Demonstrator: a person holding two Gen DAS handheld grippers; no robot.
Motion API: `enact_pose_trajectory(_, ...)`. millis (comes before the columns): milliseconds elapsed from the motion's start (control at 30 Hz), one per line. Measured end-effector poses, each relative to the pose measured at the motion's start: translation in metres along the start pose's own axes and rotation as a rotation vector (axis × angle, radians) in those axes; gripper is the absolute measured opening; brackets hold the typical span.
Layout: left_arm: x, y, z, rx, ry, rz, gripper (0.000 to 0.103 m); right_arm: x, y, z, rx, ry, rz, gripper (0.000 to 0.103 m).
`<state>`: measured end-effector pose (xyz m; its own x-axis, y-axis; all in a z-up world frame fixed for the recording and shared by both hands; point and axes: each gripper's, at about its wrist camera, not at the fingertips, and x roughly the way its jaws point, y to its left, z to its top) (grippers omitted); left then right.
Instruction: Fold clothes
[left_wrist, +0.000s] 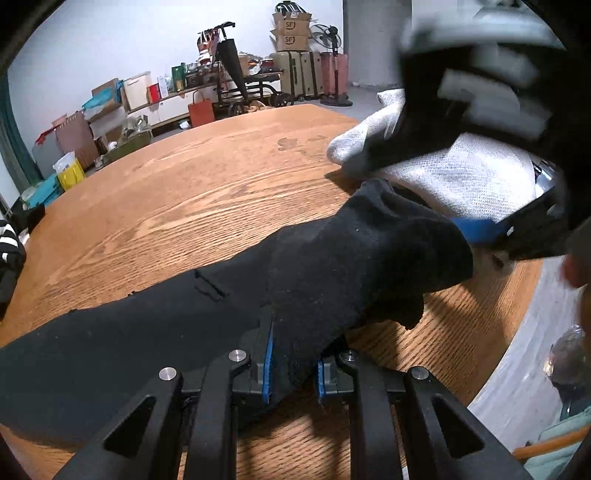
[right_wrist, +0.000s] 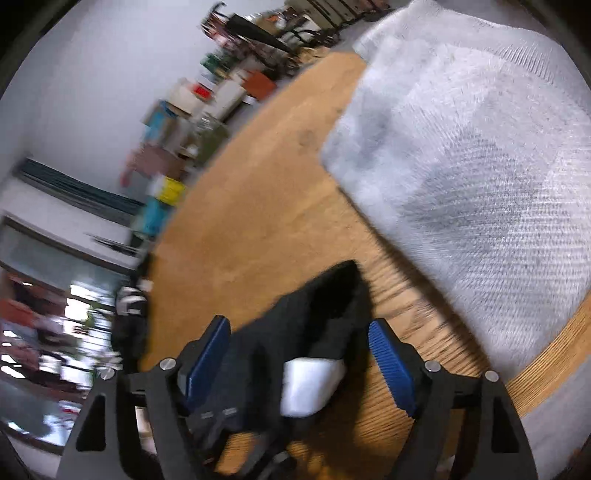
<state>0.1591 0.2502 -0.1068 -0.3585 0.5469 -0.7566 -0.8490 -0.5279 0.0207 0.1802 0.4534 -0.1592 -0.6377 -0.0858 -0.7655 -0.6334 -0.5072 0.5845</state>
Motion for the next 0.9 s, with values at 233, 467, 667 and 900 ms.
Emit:
enact_pose_trajectory(233,0.001,-0.001,0.000,0.001,0.000,0.000,0.017,0.026,-0.038,-0.001,0.119,0.087,0.088,0.067)
enact_pose_trajectory(467,-0.010,0.025,0.002,-0.152,-0.034,-0.102,0.017,0.005,-0.006,-0.003,-0.016,0.020,0.139,0.028)
enact_pose_trajectory(667,-0.036,0.083,-0.015,-0.504,-0.108,-0.296,0.017,-0.015,0.066,-0.007,-0.169,-0.019,0.212,0.025)
enact_pose_trajectory(900,-0.065,0.131,-0.073,-0.885,-0.286,-0.366,0.017,0.008,0.161,-0.045,-0.382,0.067,0.283,0.022)
